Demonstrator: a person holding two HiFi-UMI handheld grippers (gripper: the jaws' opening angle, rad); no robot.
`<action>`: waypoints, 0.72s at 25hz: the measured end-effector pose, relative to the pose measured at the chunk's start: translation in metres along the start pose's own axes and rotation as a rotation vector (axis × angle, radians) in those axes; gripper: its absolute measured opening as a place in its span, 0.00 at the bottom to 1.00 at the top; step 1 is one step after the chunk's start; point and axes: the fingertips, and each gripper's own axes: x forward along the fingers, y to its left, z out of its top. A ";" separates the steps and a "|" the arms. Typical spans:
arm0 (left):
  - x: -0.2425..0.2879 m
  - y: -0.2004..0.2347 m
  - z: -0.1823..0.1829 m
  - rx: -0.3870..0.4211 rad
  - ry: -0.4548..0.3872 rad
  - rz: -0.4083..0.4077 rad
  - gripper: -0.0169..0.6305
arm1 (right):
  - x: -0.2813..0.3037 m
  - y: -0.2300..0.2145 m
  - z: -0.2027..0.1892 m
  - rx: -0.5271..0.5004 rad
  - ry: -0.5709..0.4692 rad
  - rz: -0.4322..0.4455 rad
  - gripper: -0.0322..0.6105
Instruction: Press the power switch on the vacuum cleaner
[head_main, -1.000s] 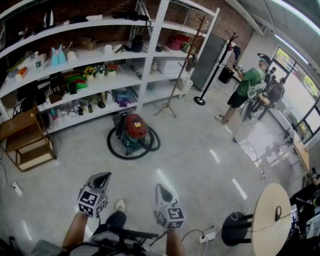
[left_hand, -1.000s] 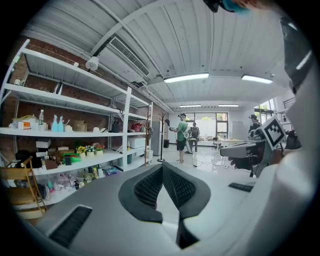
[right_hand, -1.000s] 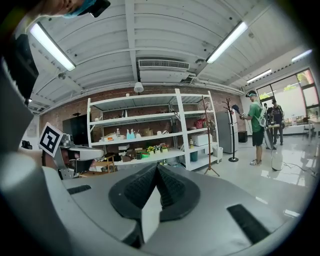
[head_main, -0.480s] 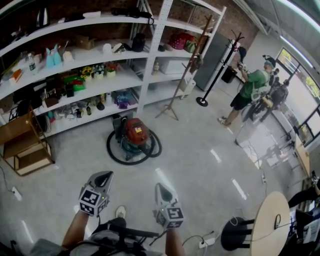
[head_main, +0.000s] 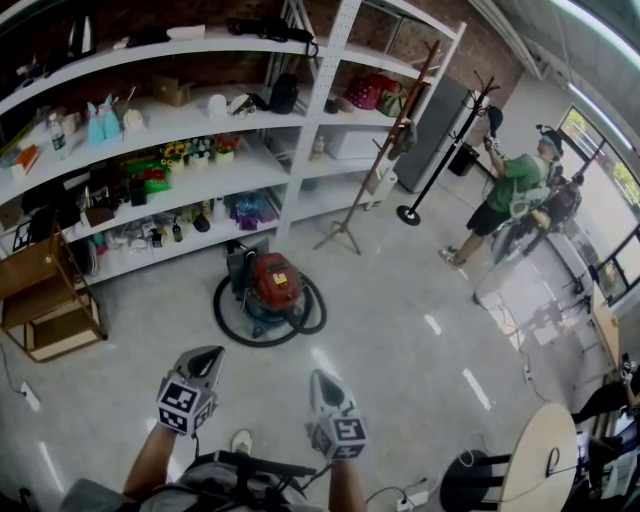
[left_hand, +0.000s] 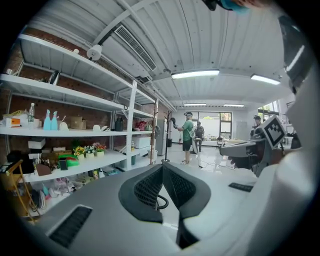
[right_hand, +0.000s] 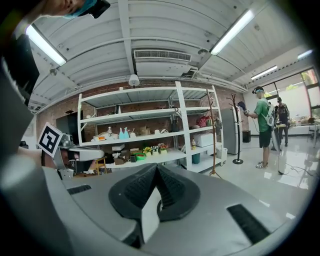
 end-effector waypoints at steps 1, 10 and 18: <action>0.005 0.004 0.002 -0.004 0.000 0.000 0.04 | 0.006 -0.001 0.002 -0.003 0.001 0.000 0.07; 0.037 0.029 0.005 -0.005 0.001 -0.008 0.04 | 0.045 -0.012 0.009 -0.005 0.008 -0.007 0.07; 0.072 0.042 0.011 -0.003 0.004 0.001 0.04 | 0.077 -0.038 0.018 0.002 -0.008 0.004 0.07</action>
